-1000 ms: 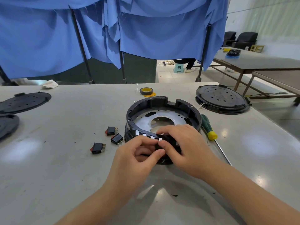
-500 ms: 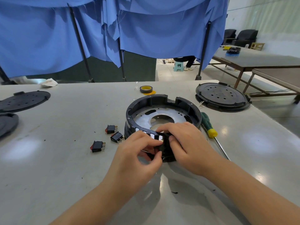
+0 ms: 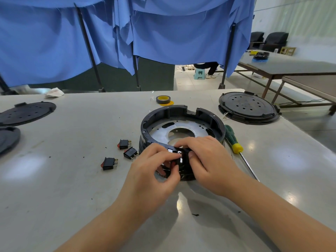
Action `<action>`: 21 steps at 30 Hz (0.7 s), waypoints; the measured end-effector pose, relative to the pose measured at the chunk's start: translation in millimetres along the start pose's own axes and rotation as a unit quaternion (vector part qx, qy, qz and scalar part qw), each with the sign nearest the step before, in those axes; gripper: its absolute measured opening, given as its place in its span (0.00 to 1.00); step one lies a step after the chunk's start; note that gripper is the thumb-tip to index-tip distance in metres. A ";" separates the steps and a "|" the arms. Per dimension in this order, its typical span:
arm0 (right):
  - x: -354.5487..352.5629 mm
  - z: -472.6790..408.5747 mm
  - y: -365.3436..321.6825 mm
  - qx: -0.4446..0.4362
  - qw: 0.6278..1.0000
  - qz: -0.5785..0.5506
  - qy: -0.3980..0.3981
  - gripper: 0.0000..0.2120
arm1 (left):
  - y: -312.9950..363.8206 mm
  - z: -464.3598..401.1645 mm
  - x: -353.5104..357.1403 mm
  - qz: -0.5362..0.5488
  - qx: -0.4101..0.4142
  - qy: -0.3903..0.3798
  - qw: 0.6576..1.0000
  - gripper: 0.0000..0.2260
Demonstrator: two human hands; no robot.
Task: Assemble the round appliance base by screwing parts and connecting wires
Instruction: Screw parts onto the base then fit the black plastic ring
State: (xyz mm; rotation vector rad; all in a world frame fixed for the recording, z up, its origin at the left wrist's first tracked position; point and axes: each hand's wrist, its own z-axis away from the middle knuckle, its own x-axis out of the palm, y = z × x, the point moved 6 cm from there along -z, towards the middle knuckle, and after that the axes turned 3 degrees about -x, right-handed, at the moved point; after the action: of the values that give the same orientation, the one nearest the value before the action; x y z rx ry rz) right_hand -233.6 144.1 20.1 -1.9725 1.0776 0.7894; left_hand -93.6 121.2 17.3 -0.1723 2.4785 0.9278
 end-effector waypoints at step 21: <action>-4.5 -1.8 -4.4 0.003 1.000 0.014 -0.024 0.12 | -16.7 -6.9 2.0 0.078 -0.083 -0.016 0.993 0.09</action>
State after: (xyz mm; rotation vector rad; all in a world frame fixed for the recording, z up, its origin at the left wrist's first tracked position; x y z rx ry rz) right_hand -231.5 146.1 25.9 -1.9268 1.0805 0.8448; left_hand -93.4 104.1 11.1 -0.0195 2.4119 1.1932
